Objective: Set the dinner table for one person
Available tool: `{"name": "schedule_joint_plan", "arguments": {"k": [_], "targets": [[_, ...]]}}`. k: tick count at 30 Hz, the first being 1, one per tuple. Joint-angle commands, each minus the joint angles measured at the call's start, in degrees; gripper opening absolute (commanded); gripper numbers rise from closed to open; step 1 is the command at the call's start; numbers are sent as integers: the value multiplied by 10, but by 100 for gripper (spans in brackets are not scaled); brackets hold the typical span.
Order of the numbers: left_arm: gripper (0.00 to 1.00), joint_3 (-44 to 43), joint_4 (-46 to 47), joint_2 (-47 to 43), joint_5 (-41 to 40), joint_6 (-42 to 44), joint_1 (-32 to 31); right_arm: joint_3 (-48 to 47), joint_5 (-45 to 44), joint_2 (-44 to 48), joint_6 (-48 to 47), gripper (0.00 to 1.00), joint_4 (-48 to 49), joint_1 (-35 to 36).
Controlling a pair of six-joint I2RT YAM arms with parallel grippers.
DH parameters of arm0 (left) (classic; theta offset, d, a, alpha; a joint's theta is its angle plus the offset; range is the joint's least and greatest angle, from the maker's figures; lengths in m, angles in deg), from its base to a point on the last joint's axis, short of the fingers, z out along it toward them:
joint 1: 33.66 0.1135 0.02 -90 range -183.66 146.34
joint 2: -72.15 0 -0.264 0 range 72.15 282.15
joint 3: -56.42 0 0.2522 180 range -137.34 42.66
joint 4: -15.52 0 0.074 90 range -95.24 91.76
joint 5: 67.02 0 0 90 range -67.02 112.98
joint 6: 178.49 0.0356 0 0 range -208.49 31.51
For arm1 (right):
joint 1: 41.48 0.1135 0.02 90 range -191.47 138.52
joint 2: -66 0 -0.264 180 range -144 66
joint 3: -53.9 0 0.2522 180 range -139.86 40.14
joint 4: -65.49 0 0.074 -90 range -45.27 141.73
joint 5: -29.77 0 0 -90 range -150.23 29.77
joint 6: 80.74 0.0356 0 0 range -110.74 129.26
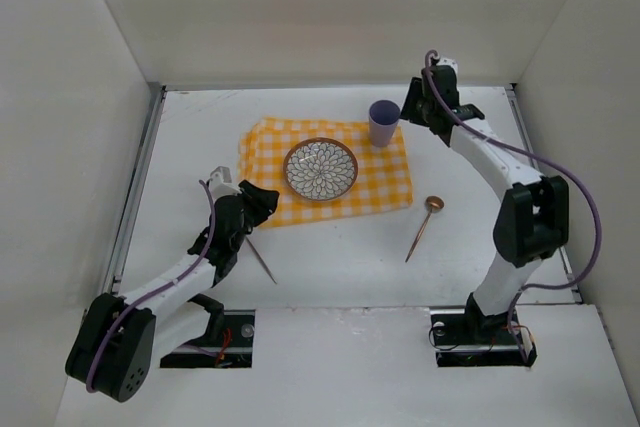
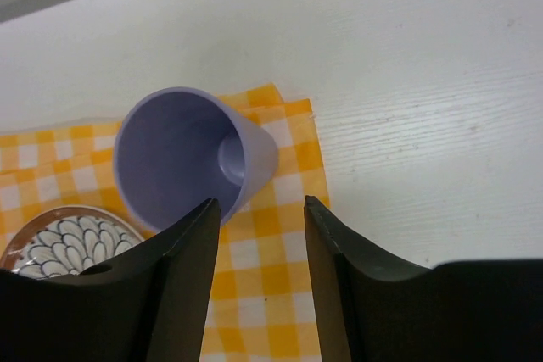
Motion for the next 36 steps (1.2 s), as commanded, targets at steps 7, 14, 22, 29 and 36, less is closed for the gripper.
{"name": "schedule_joint_plan", "arguments": {"k": [7, 14, 22, 29, 36], "targets": [[40, 3, 23, -18, 4, -8, -2, 312, -77, 251, 97, 31, 156, 34], [39, 3, 22, -23, 2, -13, -14, 527, -118, 389, 176, 14, 117, 67], [40, 1, 29, -4, -1, -13, -20, 622, -132, 439, 224, 35, 84, 88], [40, -1, 31, 2, 1, -13, -22, 606, -114, 372, 211, 34, 118, 113], [40, 2, 31, -3, 4, -13, -13, 575, -119, 317, 202, 29, 127, 113]]}}
